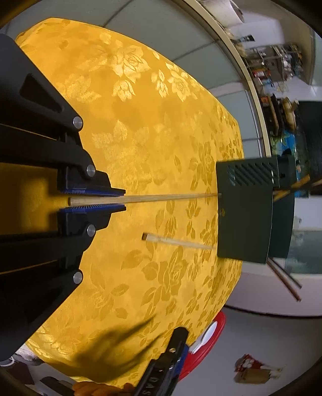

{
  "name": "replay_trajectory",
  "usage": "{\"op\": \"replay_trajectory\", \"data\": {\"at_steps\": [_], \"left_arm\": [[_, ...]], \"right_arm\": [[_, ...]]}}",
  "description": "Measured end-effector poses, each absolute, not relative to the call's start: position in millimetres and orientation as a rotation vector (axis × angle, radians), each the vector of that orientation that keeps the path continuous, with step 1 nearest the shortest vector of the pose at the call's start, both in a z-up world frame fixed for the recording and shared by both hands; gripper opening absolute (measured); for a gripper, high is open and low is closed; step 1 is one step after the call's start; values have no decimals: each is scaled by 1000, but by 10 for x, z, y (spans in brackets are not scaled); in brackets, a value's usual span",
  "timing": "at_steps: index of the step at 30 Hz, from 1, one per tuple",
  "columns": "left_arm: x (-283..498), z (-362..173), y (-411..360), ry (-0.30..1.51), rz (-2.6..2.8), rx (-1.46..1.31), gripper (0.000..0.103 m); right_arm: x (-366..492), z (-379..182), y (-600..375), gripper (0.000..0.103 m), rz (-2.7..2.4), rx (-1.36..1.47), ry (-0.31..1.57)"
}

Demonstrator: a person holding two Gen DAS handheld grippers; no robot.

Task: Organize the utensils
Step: 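Close the left tool on a light chopstick lying on the cloth, then close the right tool on the other light chopstick while the left holds its own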

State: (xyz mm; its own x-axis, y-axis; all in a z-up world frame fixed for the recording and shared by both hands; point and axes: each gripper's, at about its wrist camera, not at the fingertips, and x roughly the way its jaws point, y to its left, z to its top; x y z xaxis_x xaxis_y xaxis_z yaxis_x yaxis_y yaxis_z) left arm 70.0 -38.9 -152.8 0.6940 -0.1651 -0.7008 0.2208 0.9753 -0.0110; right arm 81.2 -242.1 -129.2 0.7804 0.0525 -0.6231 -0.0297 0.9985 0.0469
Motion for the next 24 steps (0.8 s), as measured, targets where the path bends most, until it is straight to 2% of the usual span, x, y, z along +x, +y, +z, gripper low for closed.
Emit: {"op": "replay_trajectory", "data": {"at_steps": [21,24], "left_arm": [[687,-1521,-95,791,-179,-4,6],[686,-1522,-94,790,-177,-1,6]], "right_arm": [[1371,-1479,-1300,54,240,-110,822],[1408,-1545,-1275,50,238,-137,852]]}}
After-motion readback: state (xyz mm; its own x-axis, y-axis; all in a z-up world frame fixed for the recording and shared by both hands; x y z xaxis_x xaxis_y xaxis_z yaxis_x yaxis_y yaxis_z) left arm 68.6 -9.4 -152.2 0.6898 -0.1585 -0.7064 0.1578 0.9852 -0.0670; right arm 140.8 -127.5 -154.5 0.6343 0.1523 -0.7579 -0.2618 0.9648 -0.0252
